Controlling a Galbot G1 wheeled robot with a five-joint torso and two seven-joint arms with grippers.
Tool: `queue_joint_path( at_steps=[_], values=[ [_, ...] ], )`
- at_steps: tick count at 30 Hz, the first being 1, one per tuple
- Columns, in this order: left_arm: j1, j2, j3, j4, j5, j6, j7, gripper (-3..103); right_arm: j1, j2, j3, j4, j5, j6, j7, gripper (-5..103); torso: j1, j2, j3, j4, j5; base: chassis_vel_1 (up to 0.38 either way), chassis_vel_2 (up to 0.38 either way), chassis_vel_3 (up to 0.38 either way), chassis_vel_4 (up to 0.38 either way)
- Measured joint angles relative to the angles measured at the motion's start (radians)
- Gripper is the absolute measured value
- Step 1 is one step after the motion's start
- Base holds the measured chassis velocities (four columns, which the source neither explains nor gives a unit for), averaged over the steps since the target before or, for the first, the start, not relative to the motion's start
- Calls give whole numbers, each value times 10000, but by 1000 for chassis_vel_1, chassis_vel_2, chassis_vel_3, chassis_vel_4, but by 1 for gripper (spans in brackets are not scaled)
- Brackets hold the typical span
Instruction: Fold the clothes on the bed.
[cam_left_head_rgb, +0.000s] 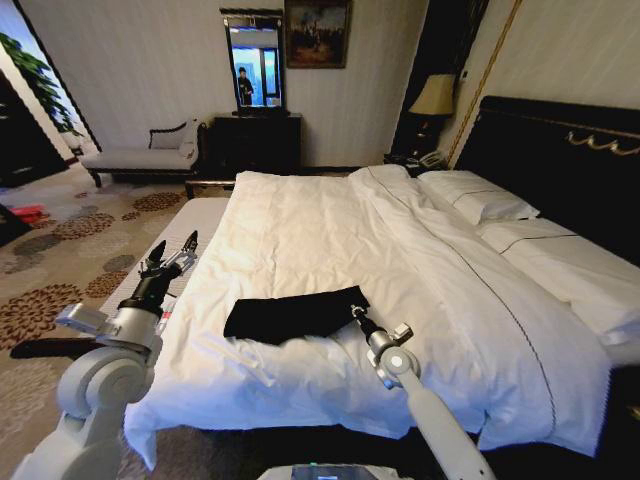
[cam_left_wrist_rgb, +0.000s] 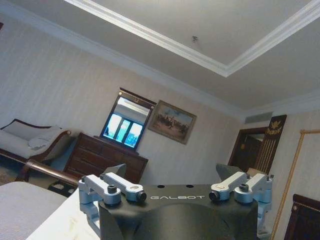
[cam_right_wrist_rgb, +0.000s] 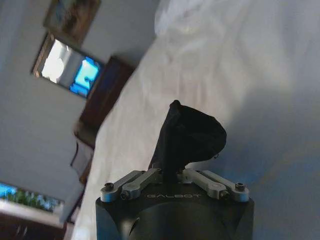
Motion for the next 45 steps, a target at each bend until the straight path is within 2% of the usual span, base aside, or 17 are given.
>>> queue_joint_path(
  at_steps=[4, 8, 12, 16, 18, 20, 23, 26, 29, 39, 45],
  values=[
    [-24, -25, 9, 13, 6, -6, 6, 100, -232, -124, 433, 254, 101, 64, 0, 3, 0, -1, 0, -4, 0, 0, 0, 0, 0],
    [-72, -81, 19, 2, 7, -19, 10, 100, -683, -540, 1166, 499, 263, 131, -46, 3, 0, 0, 0, -5, 0, 0, 0, 0, 0],
    [-116, -108, 19, -41, -31, -22, 10, 100, -688, -663, 1205, 392, 78, 291, -150, 3, -1, 0, 0, -3, 0, 0, 0, 0, 0],
    [-165, -125, -12, -132, -209, -25, -54, 100, -447, -586, 731, 293, -410, 695, -485, 3, 0, -1, 0, -3, 1, 0, 0, 0, 0],
    [-180, -142, -39, -239, -396, -26, -140, 100, -164, -439, 174, 157, -1156, 1174, -906, 3, 0, 0, 1, 1, -5, 0, 0, 0, 0],
    [-179, -149, -43, -271, -425, -26, -154, 100, -90, -372, -34, 87, -1518, 1319, -1069, 3, 0, 0, 0, 2, -1, 0, 0, 0, 0],
    [-83, -157, -76, -375, -447, -26, -189, 100, 291, -165, -778, -49, -2623, 1749, -1791, 3, 0, 0, 1, 0, -3, 0, 0, 0, 0],
    [-32, -157, -116, -395, -447, -25, -195, 100, 471, -128, -1124, -117, -2910, 1865, -2043, 3, 0, 0, 1, 0, -1, 0, 0, 0, 0],
    [40, -143, -183, -386, -443, -26, -204, 100, 900, -132, -2056, -578, -3694, 2065, -2467, 3, 0, 0, 1, 0, -3, 0, 0, 0, 0],
    [-63, -240, -58, -153, -296, -21, -206, 100, 1558, 305, -3560, -1618, -4761, 2351, -3041, 3, 0, 0, 1, -1, -3, 0, 0, 0, 0],
    [-86, -284, -19, -128, -258, -7, -206, 100, 1660, 530, -3932, -2064, -5174, 2504, -3136, 3, 0, 0, 1, -2, -1, 0, 0, 0, 0]
  ],
)
